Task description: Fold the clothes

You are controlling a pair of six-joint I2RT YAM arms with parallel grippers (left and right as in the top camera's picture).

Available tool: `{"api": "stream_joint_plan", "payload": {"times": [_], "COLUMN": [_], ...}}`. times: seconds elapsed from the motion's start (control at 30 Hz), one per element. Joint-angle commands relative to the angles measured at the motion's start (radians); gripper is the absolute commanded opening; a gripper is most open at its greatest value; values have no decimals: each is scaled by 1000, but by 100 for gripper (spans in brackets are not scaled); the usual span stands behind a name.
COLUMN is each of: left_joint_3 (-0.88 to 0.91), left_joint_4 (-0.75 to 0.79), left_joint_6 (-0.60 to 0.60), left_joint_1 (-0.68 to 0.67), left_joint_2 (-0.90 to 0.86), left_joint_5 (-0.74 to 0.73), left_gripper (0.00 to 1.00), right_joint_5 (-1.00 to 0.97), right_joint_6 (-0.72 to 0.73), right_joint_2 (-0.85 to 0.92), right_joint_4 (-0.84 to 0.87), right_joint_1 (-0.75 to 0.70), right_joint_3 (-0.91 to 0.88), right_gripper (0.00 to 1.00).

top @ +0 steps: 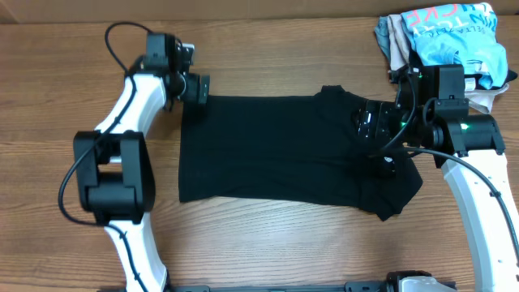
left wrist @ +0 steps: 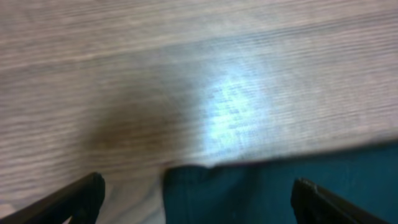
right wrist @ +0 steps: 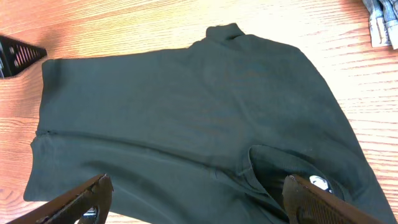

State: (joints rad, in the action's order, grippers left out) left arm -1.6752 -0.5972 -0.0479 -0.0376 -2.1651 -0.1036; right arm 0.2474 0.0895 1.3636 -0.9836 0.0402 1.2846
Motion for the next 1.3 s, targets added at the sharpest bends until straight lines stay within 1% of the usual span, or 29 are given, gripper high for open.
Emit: {"api": "stream_joint_plan", "payload": {"times": [0.0, 0.07, 0.2, 0.43, 0.9, 1.03, 1.13, 1.23, 1.27], "left_joint_3": [-178, -275, -388, -418, -418, -418, -418, -418, -418], "left_joint_4": [-108, -208, -338, -408, -394, -366, -350, -344, -347], "left_joint_6": [119, 140, 153, 168, 156, 128, 121, 122, 122], "left_joint_1": [-6, -12, -24, -32, -35, -36, -36, -36, -37], "left_joint_2": [-78, -126, -195, -243, -283, -288, -289, -289, -289], "left_joint_5": [24, 8, 17, 30, 30, 17, 18, 18, 18], "left_gripper": [95, 93, 88, 87, 86, 85, 82, 74, 70], "right_joint_5": [-3, -3, -3, -23, -56, -56, -56, -56, -56], "right_joint_6": [-8, -8, -8, -10, -19, -19, -19, -19, -19], "right_joint_2": [-3, -3, -3, -3, -3, 2, 10, 26, 33], "right_joint_4": [11, 13, 13, 10, 2, 2, 3, 3, 2], "right_joint_1": [5, 5, 5, 5, 5, 5, 5, 5, 5], "right_joint_3": [13, 13, 13, 13, 11, 11, 11, 11, 11], "right_gripper": [91, 91, 91, 91, 91, 91, 91, 91, 91]}}
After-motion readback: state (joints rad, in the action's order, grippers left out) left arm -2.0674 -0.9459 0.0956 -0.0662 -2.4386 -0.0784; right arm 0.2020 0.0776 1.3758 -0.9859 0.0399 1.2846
